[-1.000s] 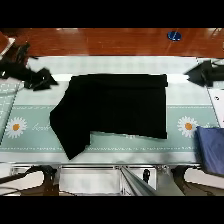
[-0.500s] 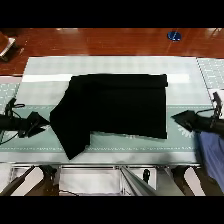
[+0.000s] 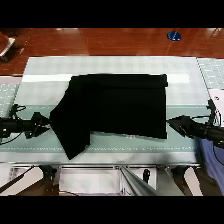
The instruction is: Fold the shirts.
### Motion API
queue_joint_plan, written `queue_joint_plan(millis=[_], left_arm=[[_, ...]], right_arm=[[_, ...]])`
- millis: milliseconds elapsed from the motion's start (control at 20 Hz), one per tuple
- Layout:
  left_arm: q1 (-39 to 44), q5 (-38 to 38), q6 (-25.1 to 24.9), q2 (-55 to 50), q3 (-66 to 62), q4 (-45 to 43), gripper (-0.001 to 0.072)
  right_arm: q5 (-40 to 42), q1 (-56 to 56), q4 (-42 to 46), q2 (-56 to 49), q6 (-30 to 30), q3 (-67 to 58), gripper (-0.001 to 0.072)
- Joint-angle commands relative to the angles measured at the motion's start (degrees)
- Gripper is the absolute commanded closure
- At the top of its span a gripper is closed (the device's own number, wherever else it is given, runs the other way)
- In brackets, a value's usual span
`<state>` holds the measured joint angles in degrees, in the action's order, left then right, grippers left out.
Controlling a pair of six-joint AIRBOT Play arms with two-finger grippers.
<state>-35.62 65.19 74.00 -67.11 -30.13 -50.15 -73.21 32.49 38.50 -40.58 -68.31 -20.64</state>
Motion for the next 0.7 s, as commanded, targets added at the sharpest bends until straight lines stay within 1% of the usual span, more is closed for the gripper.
queue_joint_plan(millis=[0,50,150,200,250,300,350,400,450,500,650], left_arm=[[2.8,-1.8,-4.2,-4.7,-0.2,3.4,0.0203],[4.2,-2.3,-5.0,-5.5,-0.2,4.9,0.0204],[7.1,-3.9,-5.0,-6.3,-0.2,5.6,0.0219],[8.2,-3.7,-5.0,-6.4,-0.2,5.6,0.0337],[8.9,-2.8,-5.1,-6.4,-0.2,5.6,0.0604],[9.0,-1.3,-6.5,-6.4,-0.8,5.6,0.0683],[8.8,0.2,-7.2,-6.3,-1.5,5.5,0.0683],[8.8,1.7,-7.4,-6.3,-2.6,5.2,0.0683],[8.9,2.6,-7.4,-6.3,-3.5,5.2,0.0683],[8.9,3.3,-7.3,-6.3,-4.4,5.2,0.0683],[8.9,4.6,-7.3,-6.3,-5.9,5.4,0.0683]], right_arm=[[0.3,0.0,-0.7,0.2,-0.5,0.2,0.0306],[0.3,0.0,-0.7,0.2,-0.7,0.2,0.0306],[0.9,0.0,-0.7,0.2,-0.9,0.2,0.0306],[2.3,0.1,0.8,0.2,-0.9,0.0,0.0306],[3.5,0.7,5.9,0.2,-2.0,-1.0,0.0306],[3.7,1.8,13.2,0.2,-4.8,-2.1,0.0306],[3.0,3.0,20.3,0.2,-8.5,-2.3,0.0306],[1.0,3.4,25.4,0.2,-12.0,-1.8,0.0306],[-1.7,3.3,28.0,0.0,-15.3,-0.8,0.0306],[-2.5,3.3,25.8,-0.5,-14.9,-0.3,0.0306],[-3.8,3.3,14.6,-5.1,-9.8,-0.3,0.0306]])
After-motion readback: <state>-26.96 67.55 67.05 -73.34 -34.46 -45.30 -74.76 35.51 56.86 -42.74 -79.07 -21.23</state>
